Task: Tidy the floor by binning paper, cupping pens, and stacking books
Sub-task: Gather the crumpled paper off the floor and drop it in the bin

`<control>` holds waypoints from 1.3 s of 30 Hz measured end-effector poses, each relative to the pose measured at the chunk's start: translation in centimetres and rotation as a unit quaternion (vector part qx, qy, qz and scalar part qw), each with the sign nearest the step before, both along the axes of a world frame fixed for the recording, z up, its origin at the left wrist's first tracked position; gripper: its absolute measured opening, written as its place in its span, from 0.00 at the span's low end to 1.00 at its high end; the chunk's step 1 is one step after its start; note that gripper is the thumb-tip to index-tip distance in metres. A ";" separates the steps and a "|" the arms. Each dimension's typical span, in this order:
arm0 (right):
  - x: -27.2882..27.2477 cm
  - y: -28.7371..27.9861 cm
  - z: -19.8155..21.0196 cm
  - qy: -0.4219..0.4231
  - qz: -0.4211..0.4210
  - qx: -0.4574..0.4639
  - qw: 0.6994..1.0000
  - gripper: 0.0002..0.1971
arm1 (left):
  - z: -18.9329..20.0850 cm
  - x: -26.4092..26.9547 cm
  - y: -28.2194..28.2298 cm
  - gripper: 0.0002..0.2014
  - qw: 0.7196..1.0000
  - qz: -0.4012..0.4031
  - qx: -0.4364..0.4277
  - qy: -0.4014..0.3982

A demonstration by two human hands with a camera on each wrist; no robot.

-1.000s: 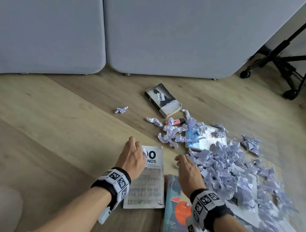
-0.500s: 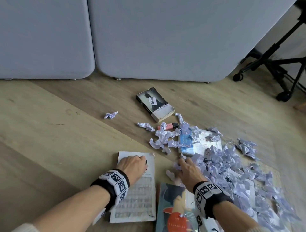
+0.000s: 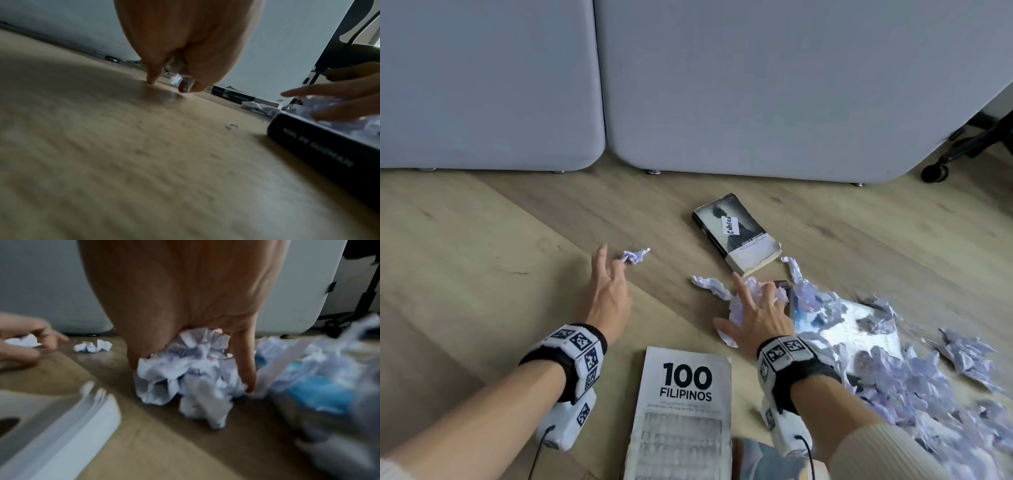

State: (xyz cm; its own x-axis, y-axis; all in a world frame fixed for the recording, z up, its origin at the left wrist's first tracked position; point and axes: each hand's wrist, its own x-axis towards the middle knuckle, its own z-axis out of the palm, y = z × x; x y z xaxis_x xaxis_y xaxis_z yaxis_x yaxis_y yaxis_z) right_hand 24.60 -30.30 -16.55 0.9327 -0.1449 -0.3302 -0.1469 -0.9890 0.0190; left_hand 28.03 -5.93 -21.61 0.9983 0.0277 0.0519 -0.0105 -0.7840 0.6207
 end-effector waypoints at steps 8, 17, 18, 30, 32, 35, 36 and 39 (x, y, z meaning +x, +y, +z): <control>-1.1 1.3 -2.4 -0.084 0.110 0.091 0.986 0.14 | -1.4 0.9 -1.5 0.31 0.990 -0.139 0.032 -0.002; -4.2 -2.5 1.2 -0.161 0.016 0.295 0.942 0.14 | 0.5 -0.1 -8.1 0.25 0.984 -0.170 0.027 -0.040; -4.9 -3.3 1.9 -0.158 -0.005 0.300 0.941 0.19 | 0.7 -0.3 -8.4 0.27 0.980 -0.189 0.056 -0.018; -14.5 -9.1 -0.6 0.092 -0.002 0.076 0.993 0.28 | 2.4 -1.7 -10.1 0.10 0.946 -0.219 0.227 0.079; -14.4 -9.7 -0.8 0.081 0.012 0.089 0.993 0.20 | 3.0 -2.7 -10.3 0.09 0.956 -0.213 0.193 0.054; -14.2 -9.9 -0.1 0.059 0.032 0.105 0.992 0.12 | 4.6 -4.5 -10.2 0.07 0.972 -0.203 0.115 0.004; -13.9 -9.7 0.6 0.042 0.032 0.120 0.991 0.10 | 5.3 -5.1 -10.1 0.07 0.975 -0.202 0.095 -0.004; -12.2 -7.9 3.8 -0.029 0.030 0.192 0.981 0.07 | 8.7 -7.3 -9.1 0.09 0.980 -0.191 0.048 -0.020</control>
